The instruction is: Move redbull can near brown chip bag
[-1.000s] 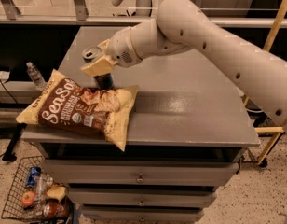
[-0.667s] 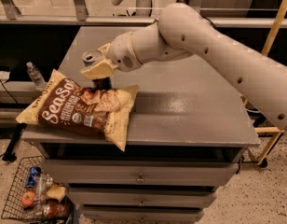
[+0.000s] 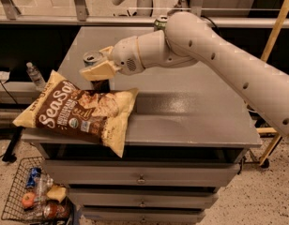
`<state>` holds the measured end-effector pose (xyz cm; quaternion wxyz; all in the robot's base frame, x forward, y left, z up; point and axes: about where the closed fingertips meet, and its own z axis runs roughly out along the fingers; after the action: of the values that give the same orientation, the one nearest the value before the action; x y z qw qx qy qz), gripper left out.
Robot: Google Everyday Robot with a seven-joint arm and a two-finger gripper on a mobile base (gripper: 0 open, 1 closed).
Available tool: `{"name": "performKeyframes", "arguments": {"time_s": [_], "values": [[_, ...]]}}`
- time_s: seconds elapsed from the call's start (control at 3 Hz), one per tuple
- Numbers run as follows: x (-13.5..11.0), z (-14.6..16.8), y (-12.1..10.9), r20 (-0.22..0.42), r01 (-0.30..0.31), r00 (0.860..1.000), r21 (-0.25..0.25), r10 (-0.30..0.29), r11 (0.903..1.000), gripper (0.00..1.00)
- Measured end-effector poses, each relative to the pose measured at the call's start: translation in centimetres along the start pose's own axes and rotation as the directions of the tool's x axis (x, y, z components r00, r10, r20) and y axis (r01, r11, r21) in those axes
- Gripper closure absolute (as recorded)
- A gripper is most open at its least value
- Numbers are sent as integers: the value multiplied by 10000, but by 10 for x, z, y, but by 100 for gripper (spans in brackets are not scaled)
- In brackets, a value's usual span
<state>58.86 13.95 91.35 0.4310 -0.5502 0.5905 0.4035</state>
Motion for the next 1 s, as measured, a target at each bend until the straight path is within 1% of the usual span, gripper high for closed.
{"name": "performKeyframes", "arguments": {"time_s": [0.33, 0.67, 1.0], "values": [[-1, 2, 1, -11, 21, 10000, -40, -21, 10000, 81], [-1, 5, 3, -11, 34, 10000, -101, -34, 9999, 50], [-2, 7, 4, -11, 42, 10000, -137, -42, 9999, 28]]}}
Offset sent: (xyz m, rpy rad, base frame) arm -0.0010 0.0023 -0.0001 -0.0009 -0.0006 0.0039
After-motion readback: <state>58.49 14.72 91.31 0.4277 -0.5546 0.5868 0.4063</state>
